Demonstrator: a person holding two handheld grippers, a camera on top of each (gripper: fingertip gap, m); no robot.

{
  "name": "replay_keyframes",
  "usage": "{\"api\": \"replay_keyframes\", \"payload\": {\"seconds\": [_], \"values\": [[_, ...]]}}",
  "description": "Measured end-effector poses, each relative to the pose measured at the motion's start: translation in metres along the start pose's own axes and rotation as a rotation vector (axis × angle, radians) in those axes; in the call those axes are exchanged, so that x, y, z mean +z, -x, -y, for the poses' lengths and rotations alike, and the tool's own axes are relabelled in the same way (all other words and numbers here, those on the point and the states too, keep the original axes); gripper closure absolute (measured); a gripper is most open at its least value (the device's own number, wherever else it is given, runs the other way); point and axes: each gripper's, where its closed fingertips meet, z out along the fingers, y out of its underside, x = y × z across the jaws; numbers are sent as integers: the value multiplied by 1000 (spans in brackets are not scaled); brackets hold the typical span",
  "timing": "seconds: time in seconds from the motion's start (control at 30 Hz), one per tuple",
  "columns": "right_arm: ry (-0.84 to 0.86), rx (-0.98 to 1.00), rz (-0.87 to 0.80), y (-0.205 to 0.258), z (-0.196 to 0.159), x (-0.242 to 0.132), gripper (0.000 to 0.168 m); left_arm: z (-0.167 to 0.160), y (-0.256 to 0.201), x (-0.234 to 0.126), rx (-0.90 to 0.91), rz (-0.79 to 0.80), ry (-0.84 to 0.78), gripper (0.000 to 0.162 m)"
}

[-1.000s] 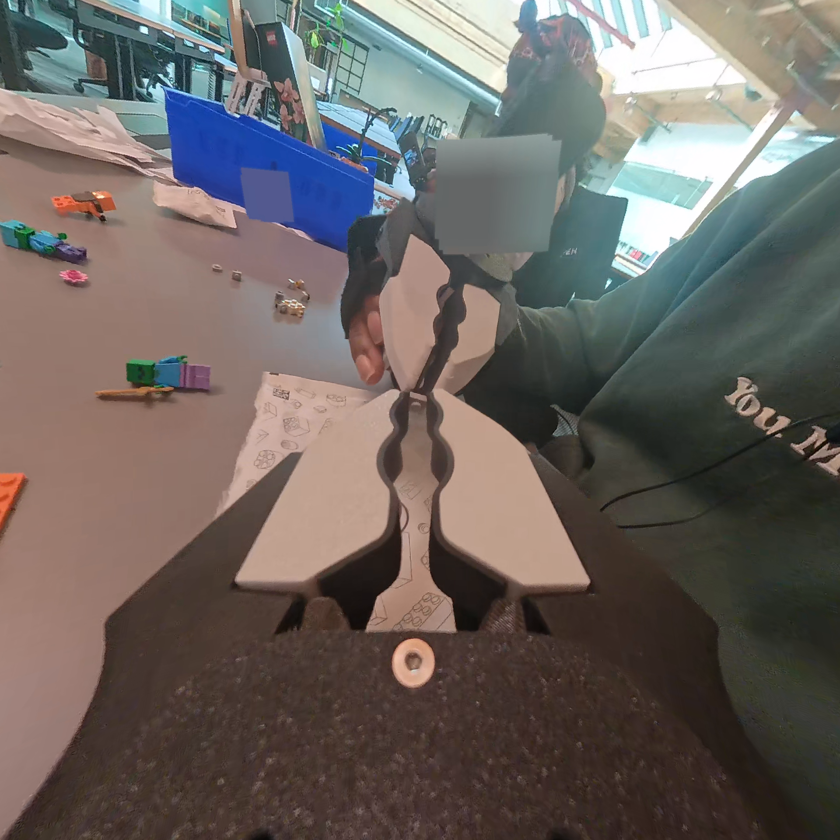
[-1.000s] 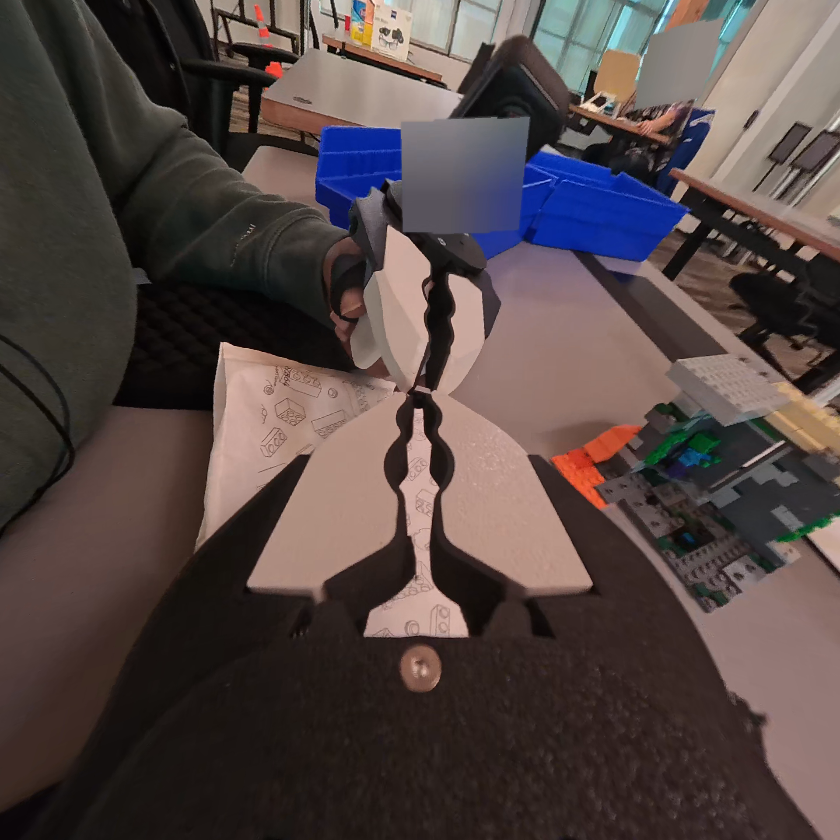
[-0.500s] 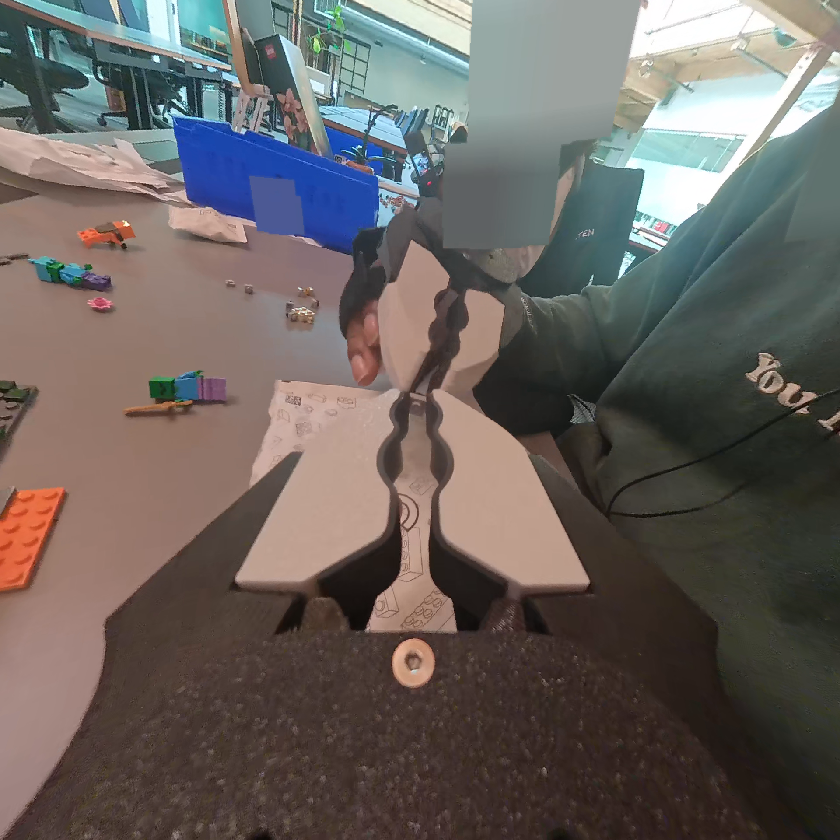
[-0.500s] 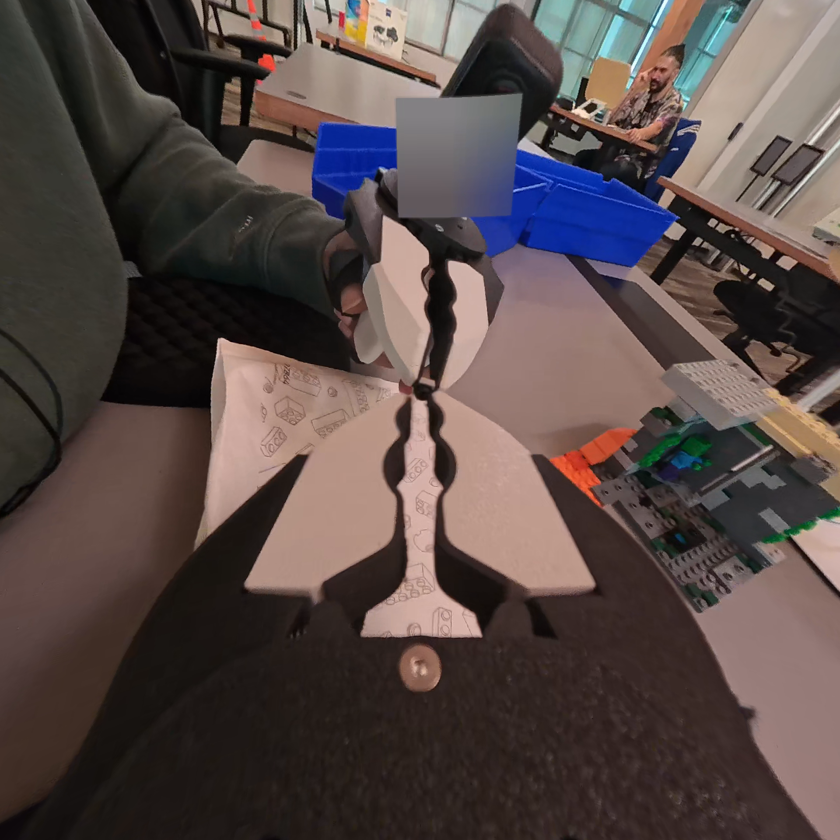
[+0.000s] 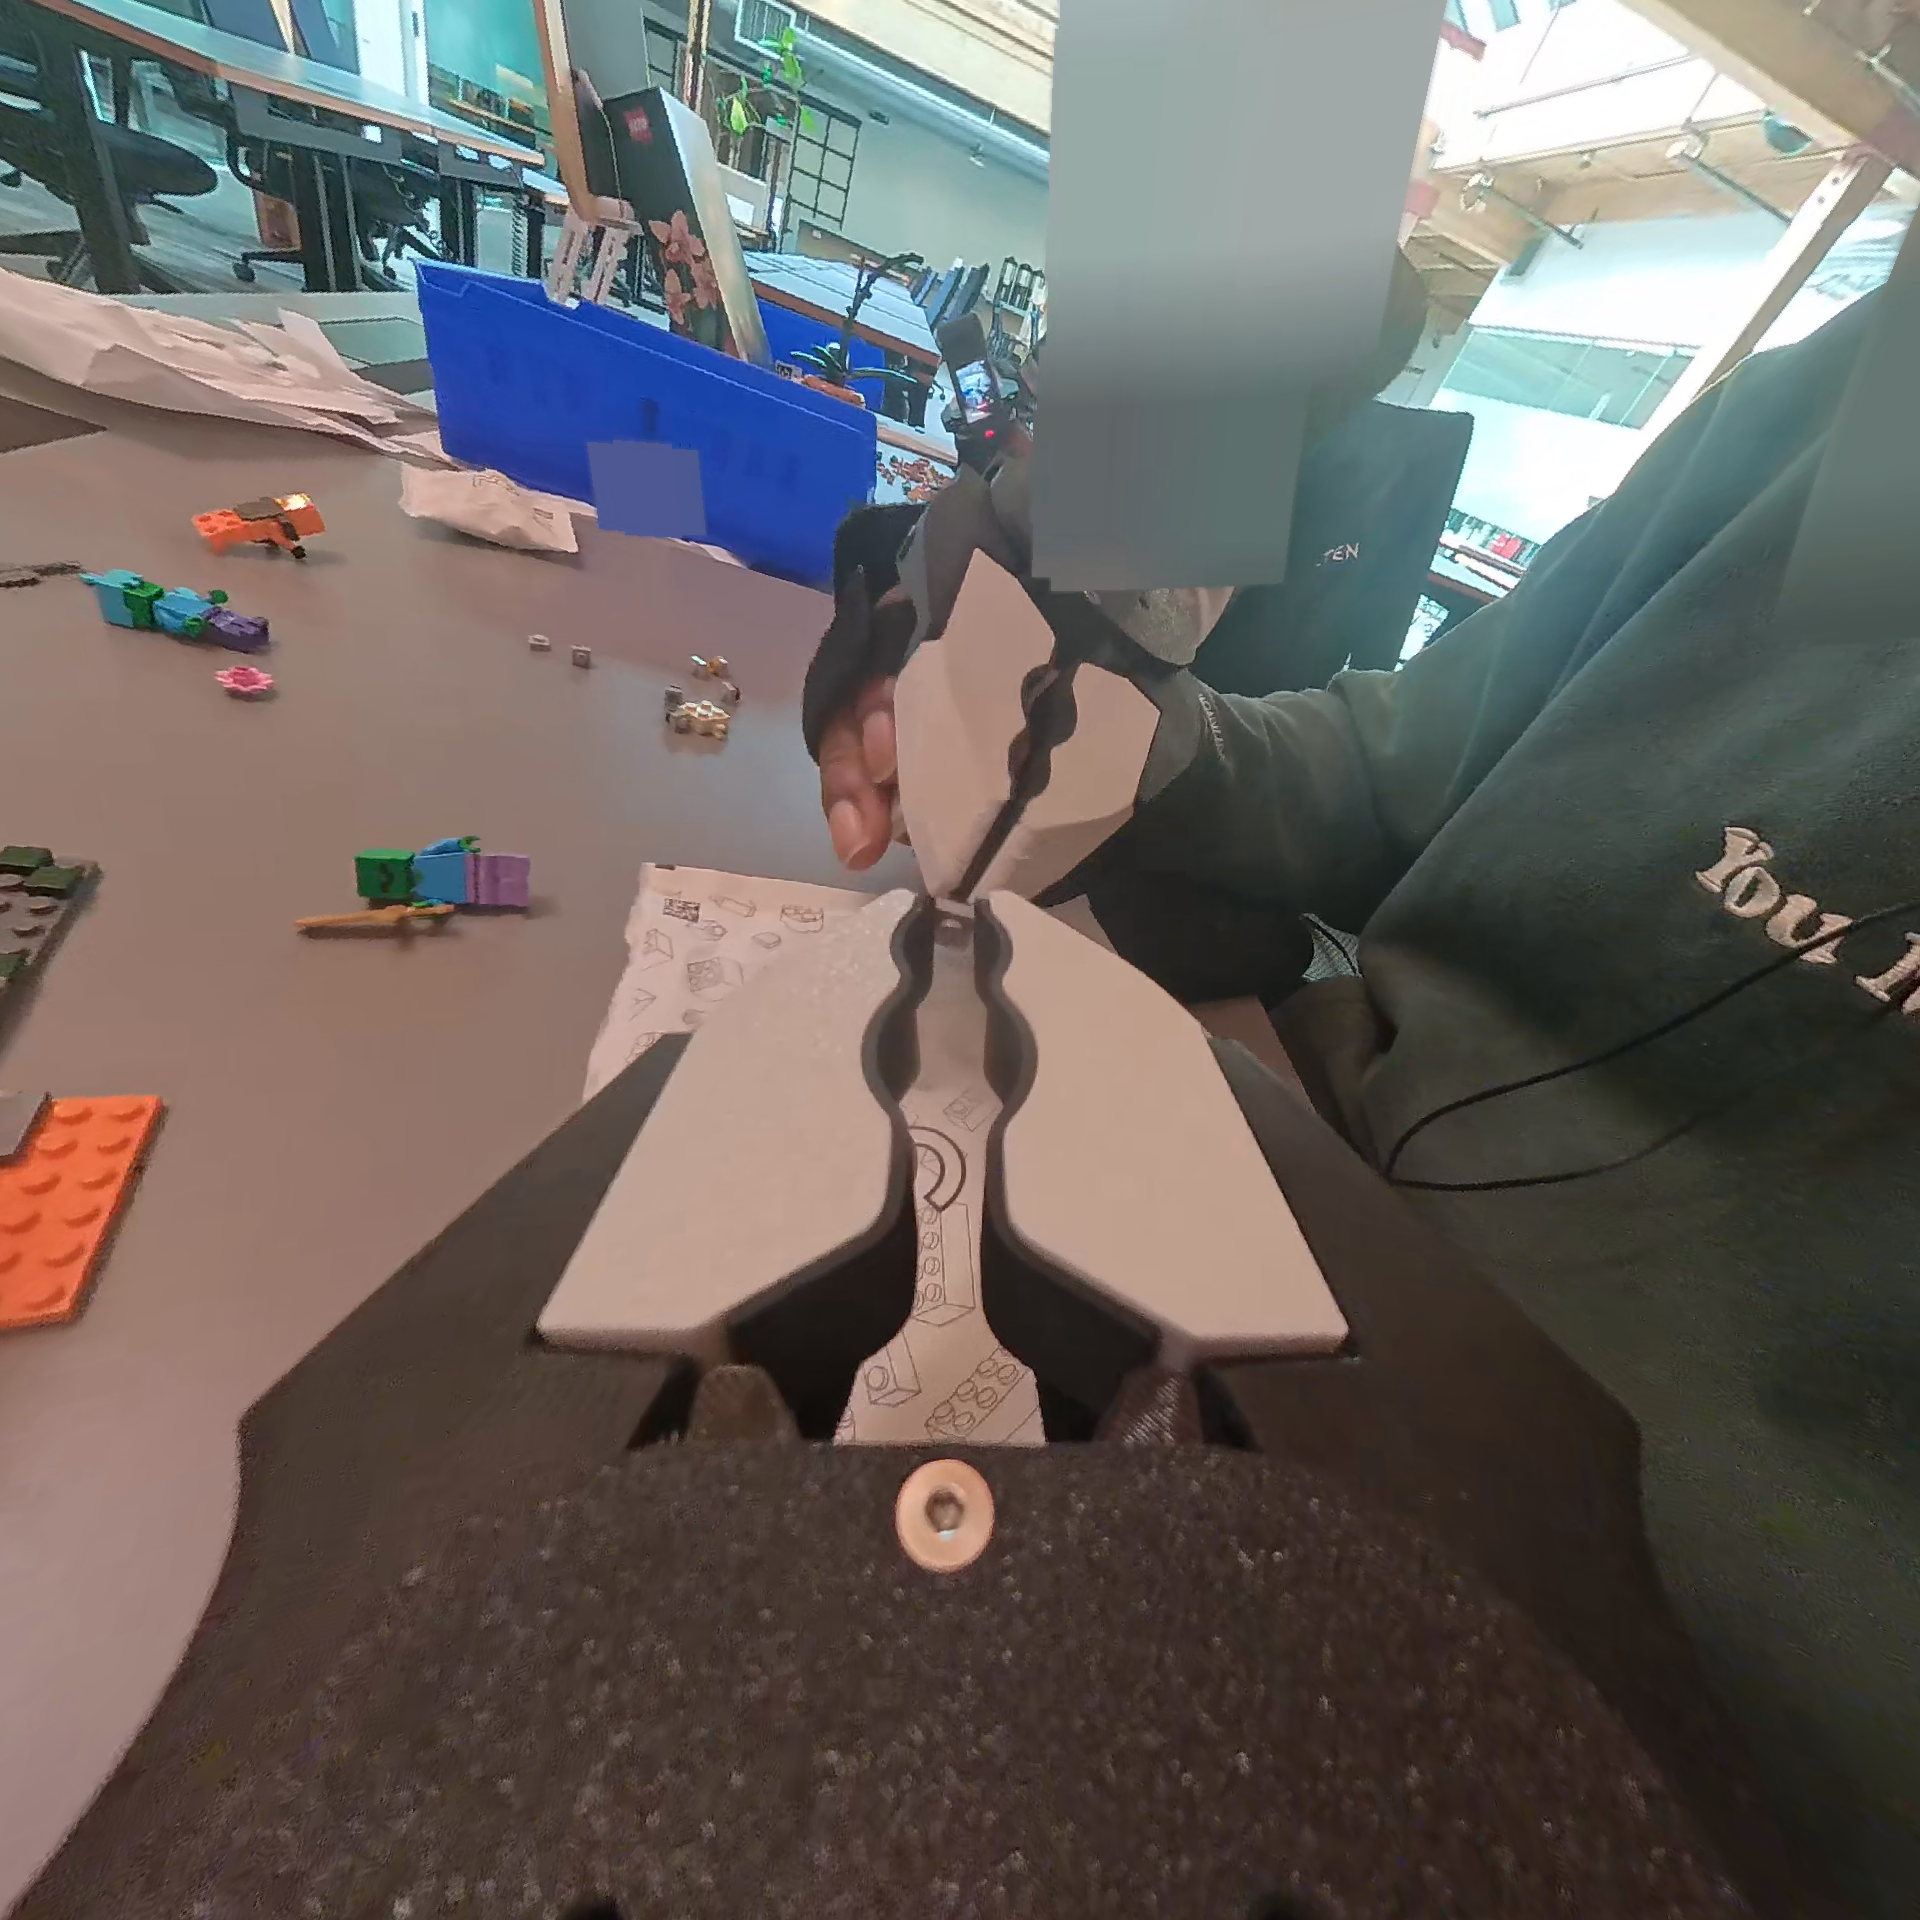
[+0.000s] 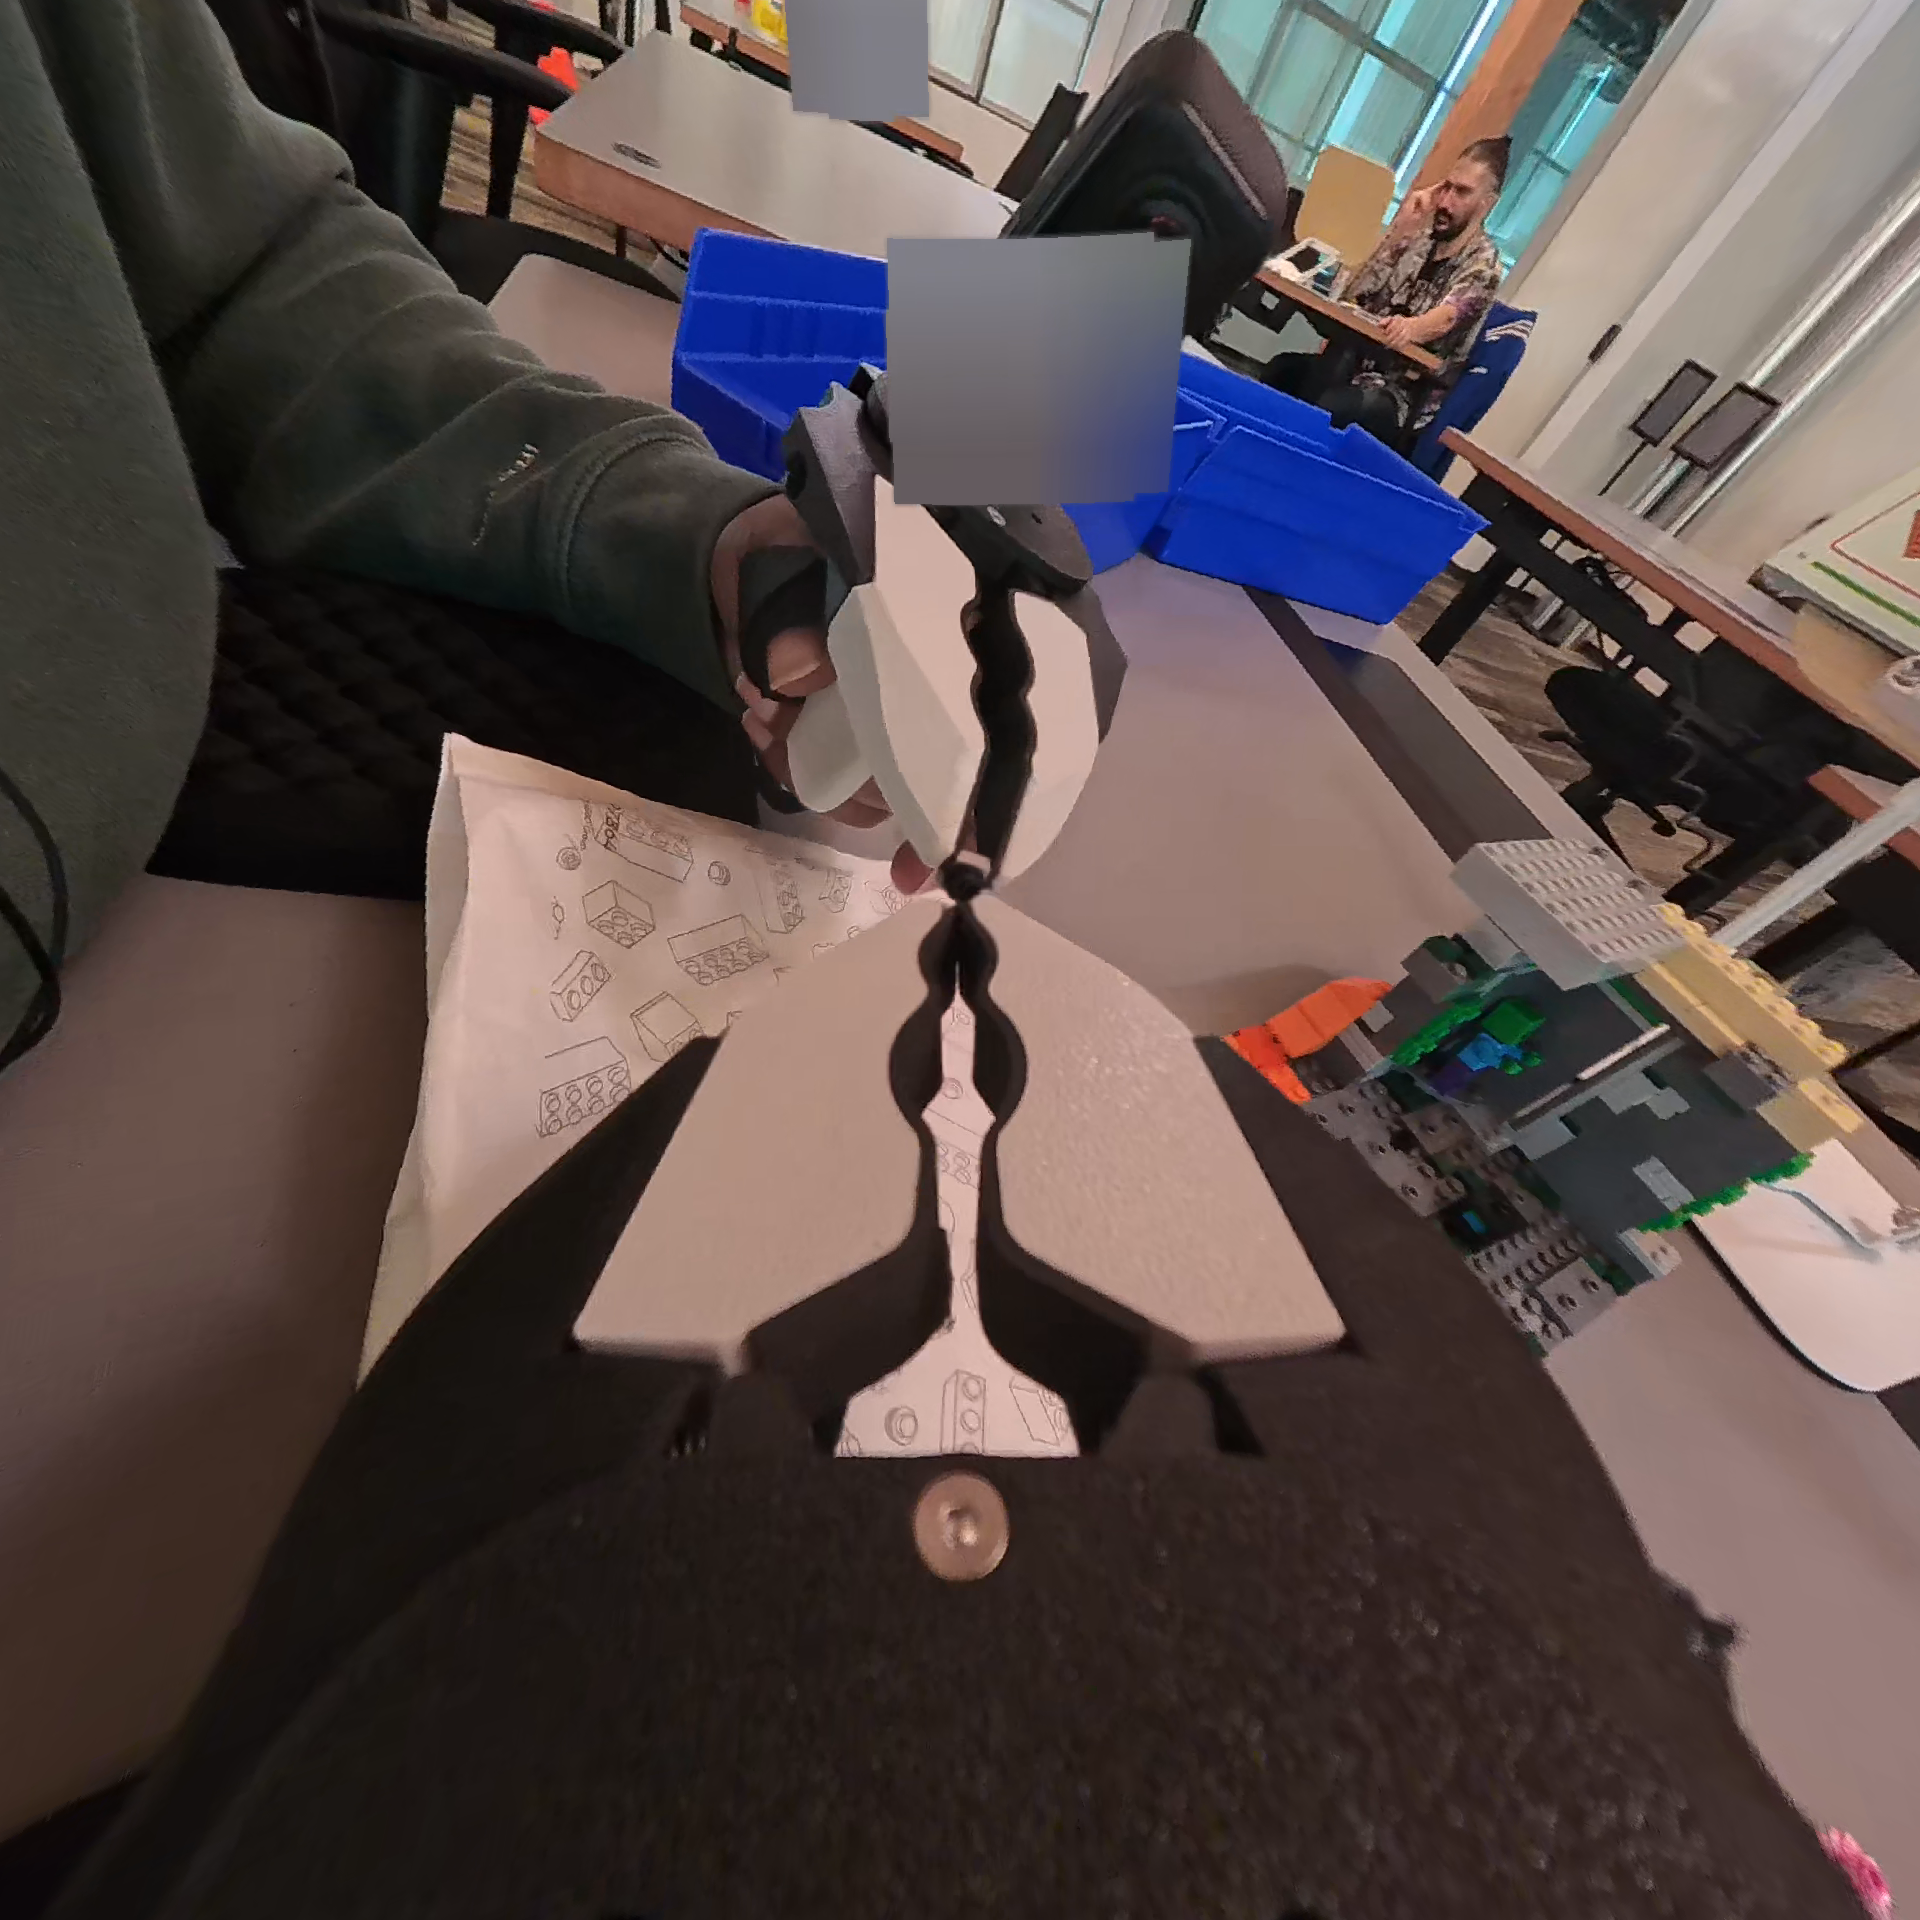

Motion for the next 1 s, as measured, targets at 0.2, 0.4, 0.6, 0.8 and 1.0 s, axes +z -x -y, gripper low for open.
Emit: {"api": "replay_keyframes", "payload": {"seconds": [0.2,0.4,0.6,0.8,1.0], "values": [[16,-14,-10,2,-1,3,163,-2,-5,3,20,-12,14,155],[26,-38,2,5,0,3,159,-1,-6,4,28,-8,12,155],[29,-40,-7,4,0,3,164,0,-6,4,26,-6,3,155],[80,5,-40,-9,-12,-6,168,0,-2,2,49,23,14,155],[330,166,-387,-77,-69,-75,167,-2,-1,4,70,57,29,155]]}}
